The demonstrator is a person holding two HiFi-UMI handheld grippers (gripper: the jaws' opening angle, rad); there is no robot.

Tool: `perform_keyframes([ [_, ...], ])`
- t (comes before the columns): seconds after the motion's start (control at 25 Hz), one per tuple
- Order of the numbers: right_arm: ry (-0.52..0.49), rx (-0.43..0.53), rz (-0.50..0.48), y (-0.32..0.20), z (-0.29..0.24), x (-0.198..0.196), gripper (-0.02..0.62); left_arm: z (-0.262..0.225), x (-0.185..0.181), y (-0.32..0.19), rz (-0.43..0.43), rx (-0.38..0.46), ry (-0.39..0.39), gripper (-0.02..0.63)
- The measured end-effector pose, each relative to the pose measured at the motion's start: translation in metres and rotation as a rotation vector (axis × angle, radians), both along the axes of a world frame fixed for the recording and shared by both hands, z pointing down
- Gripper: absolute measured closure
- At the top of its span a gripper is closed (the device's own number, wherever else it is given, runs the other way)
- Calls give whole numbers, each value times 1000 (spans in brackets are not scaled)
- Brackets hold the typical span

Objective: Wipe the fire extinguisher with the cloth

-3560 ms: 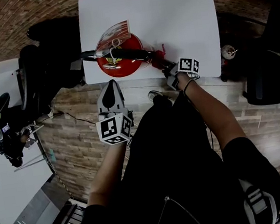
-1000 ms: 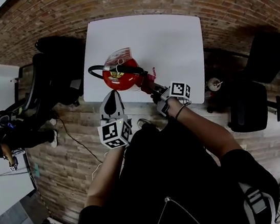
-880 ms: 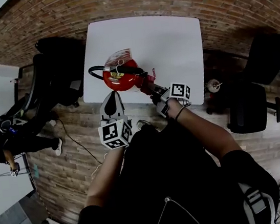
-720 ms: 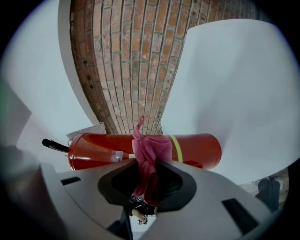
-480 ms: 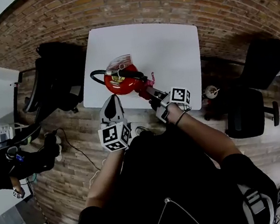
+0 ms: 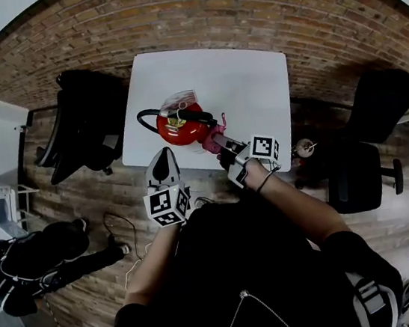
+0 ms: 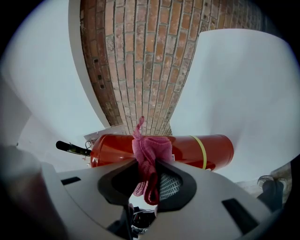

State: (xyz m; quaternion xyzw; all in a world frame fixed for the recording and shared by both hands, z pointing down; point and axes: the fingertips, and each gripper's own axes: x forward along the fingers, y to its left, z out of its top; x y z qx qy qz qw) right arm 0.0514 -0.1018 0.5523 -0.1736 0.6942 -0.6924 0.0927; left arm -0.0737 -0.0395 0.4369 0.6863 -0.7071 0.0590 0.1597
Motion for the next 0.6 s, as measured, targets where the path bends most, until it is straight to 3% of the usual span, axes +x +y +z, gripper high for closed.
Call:
perform_keyframes([
  [0.6,-101,33,27,1,-62,1,494,-4,-9,6,-3,21,2,577],
])
